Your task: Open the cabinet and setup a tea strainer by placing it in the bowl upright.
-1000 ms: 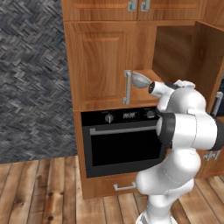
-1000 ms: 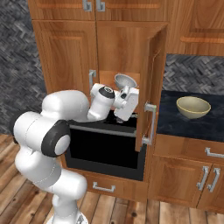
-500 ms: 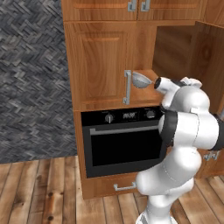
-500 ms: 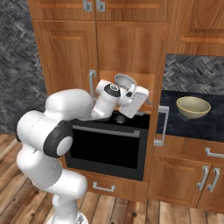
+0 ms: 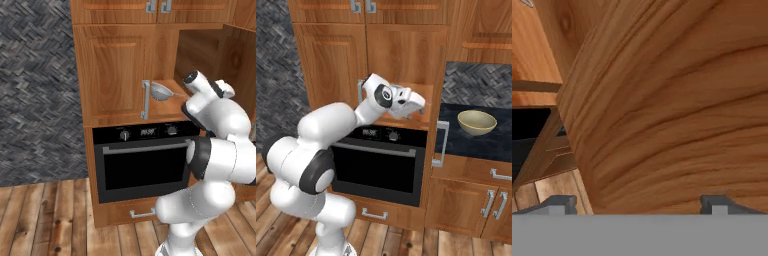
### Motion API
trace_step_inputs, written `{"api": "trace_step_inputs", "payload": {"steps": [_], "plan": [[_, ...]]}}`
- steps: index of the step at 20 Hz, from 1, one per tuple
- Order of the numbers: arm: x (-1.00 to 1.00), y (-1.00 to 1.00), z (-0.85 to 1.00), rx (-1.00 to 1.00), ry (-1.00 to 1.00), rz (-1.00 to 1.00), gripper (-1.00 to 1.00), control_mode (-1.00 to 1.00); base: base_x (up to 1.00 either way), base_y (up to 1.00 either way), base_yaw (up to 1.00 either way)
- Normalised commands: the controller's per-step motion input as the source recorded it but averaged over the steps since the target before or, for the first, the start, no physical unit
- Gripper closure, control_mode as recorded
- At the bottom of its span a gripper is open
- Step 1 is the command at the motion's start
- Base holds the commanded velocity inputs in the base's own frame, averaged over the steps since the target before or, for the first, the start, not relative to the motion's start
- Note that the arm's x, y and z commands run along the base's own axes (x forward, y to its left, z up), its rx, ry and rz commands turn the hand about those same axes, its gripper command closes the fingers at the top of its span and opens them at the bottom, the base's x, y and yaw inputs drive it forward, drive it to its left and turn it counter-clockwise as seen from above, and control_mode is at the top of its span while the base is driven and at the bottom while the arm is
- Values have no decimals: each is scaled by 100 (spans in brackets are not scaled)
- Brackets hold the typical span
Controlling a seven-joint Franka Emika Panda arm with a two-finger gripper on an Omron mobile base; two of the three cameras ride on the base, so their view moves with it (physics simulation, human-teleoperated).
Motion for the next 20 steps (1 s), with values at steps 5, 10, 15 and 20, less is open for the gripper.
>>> {"api": "trace_step_inputs", "payload": {"steps": [5,10,15,20], "plan": [[-2,39,1,45,-39,-9,-100,-100,0,0,0],[2,35,0,45,-20,-8,-100,-100,0,0,0],[53,12,7,31,0,-4,-100,-100,0,0,0],[48,14,2,41,-13,0,-100,-100,0,0,0]]}}
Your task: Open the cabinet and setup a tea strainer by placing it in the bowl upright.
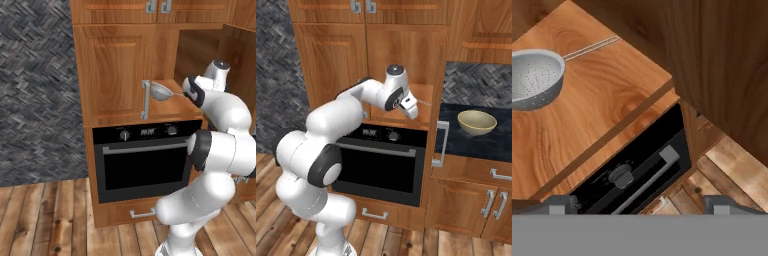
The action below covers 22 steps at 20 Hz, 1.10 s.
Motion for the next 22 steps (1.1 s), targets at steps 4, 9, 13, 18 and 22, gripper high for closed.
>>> {"api": "trace_step_inputs", "payload": {"steps": [4,9,13,18,22], "plan": [[23,21,0,38,-22,0,-100,-100,0,0,0],[16,37,0,21,-22,-4,-100,-100,0,0,0],[10,18,0,3,-7,-4,-100,-100,0,0,0],[9,11,0,2,0,-4,-100,-100,0,0,0],[4,5,0,4,0,-1,-100,-100,0,0,0]]}}
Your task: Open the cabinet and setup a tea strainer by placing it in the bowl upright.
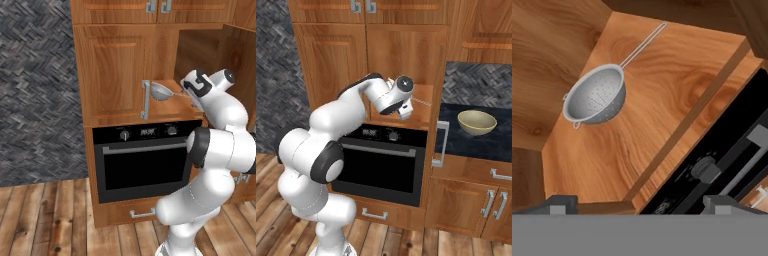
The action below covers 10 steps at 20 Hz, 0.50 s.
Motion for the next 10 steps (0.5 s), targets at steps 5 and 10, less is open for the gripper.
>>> {"api": "trace_step_inputs", "payload": {"steps": [5,10], "plan": [[18,19,-1,2,1,-2,-100,-100,0,0,0],[40,17,-6,0,10,-6,-100,-100,0,0,0]]}}
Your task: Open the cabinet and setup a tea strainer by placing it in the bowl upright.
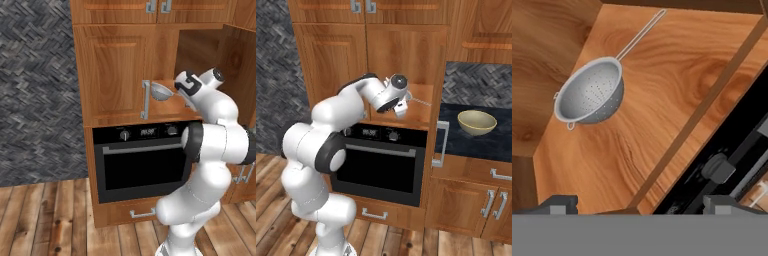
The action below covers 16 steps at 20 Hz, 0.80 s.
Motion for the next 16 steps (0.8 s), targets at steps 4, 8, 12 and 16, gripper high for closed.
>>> {"api": "trace_step_inputs", "payload": {"steps": [4,8,12,16], "plan": [[57,13,-7,0,11,-7,-100,-100,0,0,0],[35,0,-1,0,6,-6,-100,-100,0,0,0],[14,-16,0,3,7,-4,-100,-100,0,0,0],[16,-21,-6,8,7,-6,-100,-100,0,0,0]]}}
